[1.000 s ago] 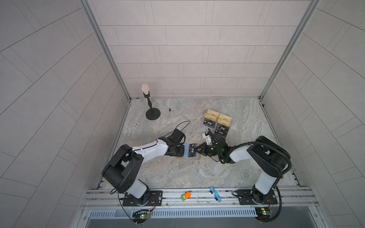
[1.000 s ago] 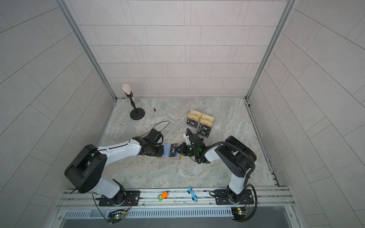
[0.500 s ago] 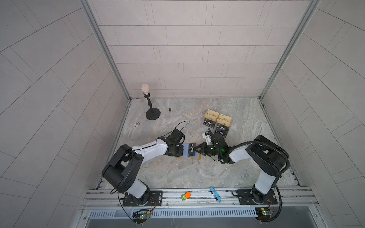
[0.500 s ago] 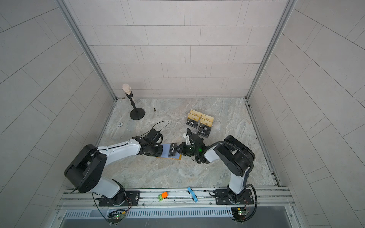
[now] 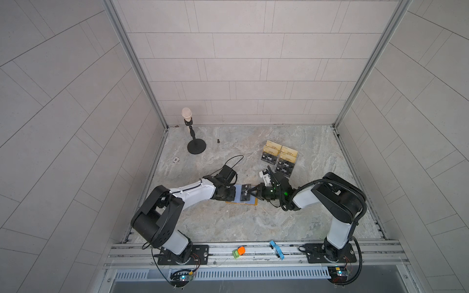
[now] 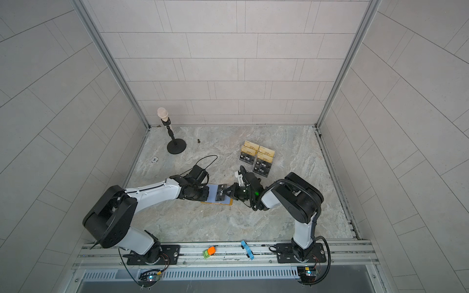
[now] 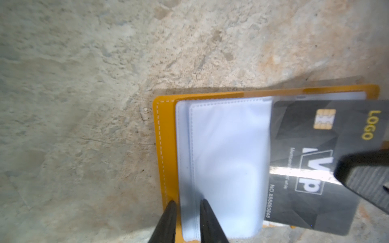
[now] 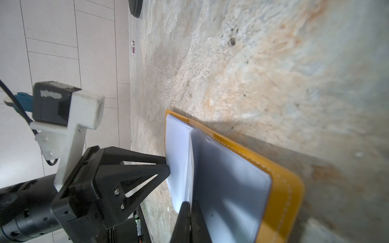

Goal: Insert credit cards into a card holder
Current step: Insert the credit card into the card slot.

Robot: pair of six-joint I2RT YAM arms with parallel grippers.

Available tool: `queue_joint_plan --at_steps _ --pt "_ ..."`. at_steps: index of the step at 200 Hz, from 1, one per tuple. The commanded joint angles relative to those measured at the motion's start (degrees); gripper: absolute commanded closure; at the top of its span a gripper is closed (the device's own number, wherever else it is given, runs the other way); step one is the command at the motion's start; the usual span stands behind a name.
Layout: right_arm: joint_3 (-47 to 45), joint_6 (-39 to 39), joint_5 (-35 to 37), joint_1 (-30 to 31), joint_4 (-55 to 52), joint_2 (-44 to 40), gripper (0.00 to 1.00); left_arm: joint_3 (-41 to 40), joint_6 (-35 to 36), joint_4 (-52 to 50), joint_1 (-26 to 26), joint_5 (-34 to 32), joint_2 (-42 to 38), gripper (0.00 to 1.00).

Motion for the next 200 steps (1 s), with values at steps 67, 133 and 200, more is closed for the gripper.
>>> queue_joint_plan --at_steps 67,133,200 --pt "0.34 5.45 -2.44 0.23 8.63 4.32 1.0 0.33 0.7 -2.93 0.31 -0.61 0.39 0.75" --pt "-1.63 6.99 -1.47 0.24 10.93 4.4 1.0 0.37 0.86 -3.08 0.29 -0.61 0.2 0.74" --pt "-3.38 6.95 -1.0 0.67 10.36 3.58 1.0 0.86 1.13 -3.64 0.29 -0.88 0.45 0.74"
